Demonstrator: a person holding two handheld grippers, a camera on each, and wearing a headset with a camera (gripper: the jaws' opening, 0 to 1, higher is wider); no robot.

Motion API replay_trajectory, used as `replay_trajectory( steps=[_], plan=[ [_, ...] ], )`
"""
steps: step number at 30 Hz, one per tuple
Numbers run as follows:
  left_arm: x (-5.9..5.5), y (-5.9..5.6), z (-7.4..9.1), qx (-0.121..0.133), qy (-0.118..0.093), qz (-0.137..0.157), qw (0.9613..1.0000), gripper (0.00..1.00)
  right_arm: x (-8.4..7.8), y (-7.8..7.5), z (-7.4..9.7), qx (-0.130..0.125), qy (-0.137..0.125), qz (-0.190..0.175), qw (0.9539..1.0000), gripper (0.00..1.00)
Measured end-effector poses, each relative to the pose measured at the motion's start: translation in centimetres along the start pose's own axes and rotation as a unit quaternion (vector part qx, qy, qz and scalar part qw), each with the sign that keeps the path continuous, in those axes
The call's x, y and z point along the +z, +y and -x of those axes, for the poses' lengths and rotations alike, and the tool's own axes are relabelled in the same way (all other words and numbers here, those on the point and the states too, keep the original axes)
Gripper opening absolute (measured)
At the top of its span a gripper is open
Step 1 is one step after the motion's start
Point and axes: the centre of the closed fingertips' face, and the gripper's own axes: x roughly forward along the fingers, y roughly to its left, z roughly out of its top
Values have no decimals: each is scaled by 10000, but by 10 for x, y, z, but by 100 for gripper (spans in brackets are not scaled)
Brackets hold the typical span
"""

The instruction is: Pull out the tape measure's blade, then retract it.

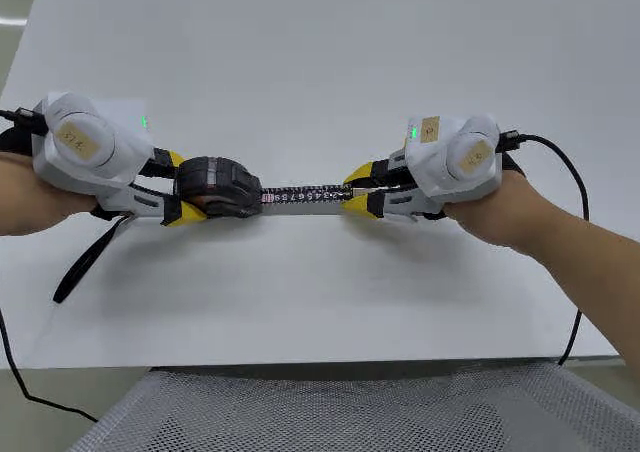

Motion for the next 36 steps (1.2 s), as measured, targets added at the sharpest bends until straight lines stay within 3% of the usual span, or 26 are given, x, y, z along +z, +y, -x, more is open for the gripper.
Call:
replay_trajectory(
  steps=[36],
  plan=[
    [1, 0, 0, -16, 43, 30, 10000, 26, -44, -12, 49, -252, 350, -10, 9991, 9]
  ],
)
